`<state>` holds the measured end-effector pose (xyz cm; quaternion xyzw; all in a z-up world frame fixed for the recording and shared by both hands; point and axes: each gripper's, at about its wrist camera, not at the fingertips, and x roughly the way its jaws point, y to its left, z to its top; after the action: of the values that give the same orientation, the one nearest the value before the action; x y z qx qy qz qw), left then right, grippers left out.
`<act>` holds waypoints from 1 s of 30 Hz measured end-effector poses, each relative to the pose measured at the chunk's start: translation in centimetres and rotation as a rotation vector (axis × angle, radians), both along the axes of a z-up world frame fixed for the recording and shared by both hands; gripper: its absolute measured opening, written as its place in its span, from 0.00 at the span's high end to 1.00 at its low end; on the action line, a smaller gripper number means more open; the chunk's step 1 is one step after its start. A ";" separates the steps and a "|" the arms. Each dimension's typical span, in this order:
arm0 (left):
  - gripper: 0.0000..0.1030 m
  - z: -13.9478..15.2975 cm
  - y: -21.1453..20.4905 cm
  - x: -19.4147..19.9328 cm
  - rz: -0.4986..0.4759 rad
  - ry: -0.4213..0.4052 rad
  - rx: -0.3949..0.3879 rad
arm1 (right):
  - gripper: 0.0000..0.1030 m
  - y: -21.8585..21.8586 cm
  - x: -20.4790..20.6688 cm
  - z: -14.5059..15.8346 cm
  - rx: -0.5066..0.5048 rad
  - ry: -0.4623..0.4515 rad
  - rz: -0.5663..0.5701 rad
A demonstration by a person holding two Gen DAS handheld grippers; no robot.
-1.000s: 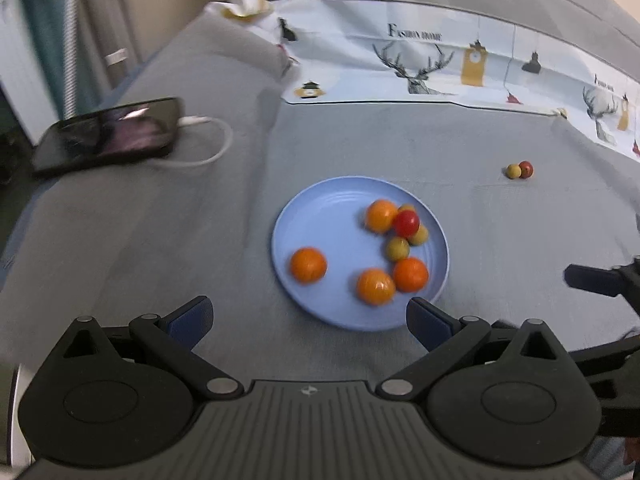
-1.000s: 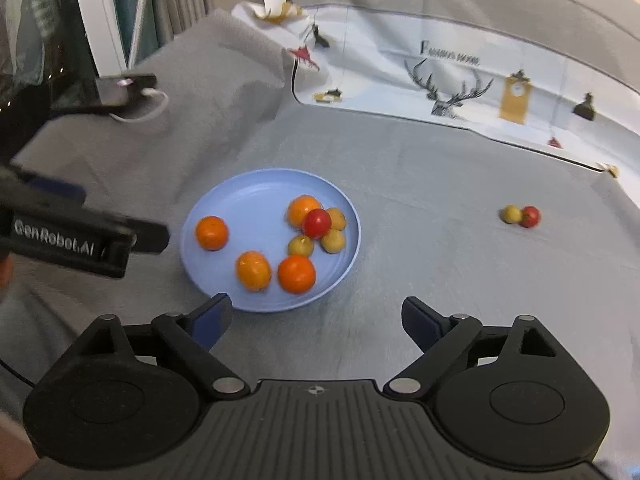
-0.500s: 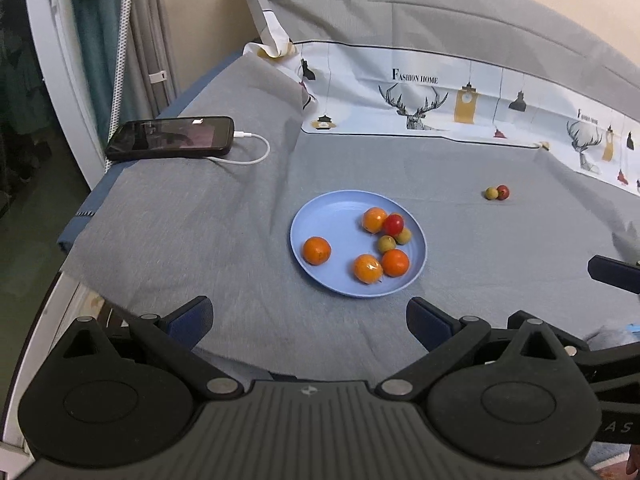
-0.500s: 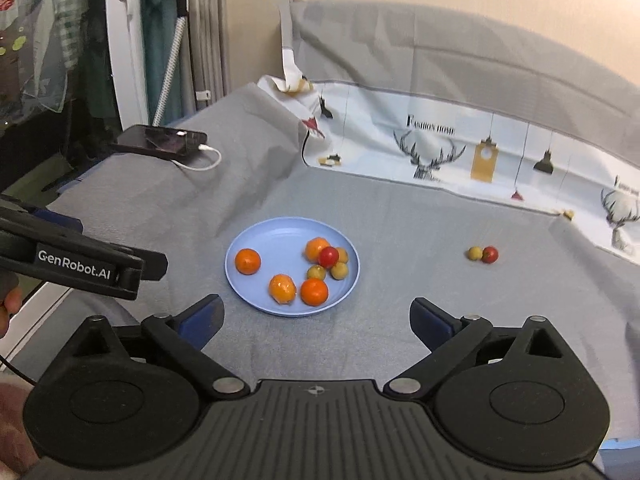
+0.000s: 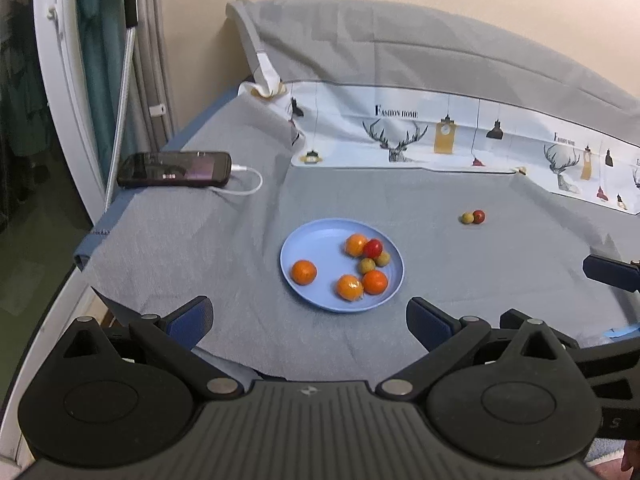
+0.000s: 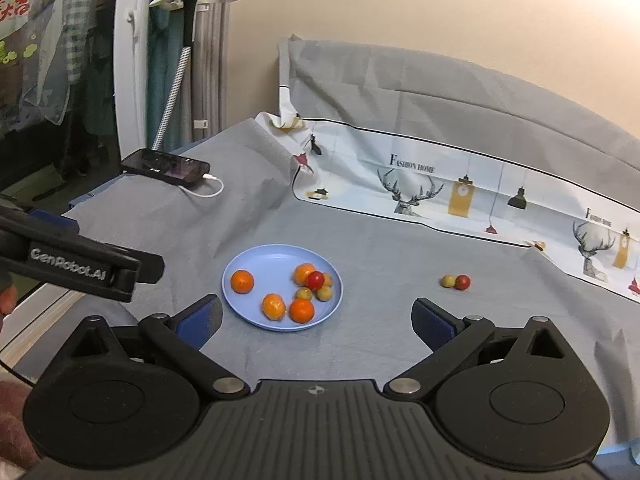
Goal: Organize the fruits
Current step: 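Withdraw both open tools from the plate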
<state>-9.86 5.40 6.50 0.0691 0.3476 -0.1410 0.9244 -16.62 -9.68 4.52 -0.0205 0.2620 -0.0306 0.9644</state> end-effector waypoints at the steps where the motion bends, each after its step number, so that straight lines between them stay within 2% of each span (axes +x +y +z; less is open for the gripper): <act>1: 0.00 0.1 -0.1 0.1 0.000 0.003 0.007 | 0.03 0.0 -0.1 0.1 0.001 -0.008 0.001; 7: 0.00 0.2 -0.1 -0.2 0.000 0.004 -0.004 | 0.02 -0.5 -0.8 0.1 0.014 -0.023 -0.007; 16: 0.00 -0.6 -0.5 0.9 -0.007 0.034 0.022 | 0.02 -0.8 -0.1 -0.6 0.038 -0.001 -0.013; 23: 0.00 -1.5 -1.2 2.7 -0.001 0.071 0.037 | 0.02 -1.7 1.2 -1.6 0.058 0.036 -0.023; 30: 0.00 -1.8 -3.6 5.1 -0.027 0.090 0.059 | 0.02 -4.2 2.5 -2.9 0.099 0.061 -0.091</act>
<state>-4.75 1.81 4.68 0.0945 0.3917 -0.1460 0.9035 -14.10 -13.84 1.63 0.0385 0.2931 -0.0608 0.9534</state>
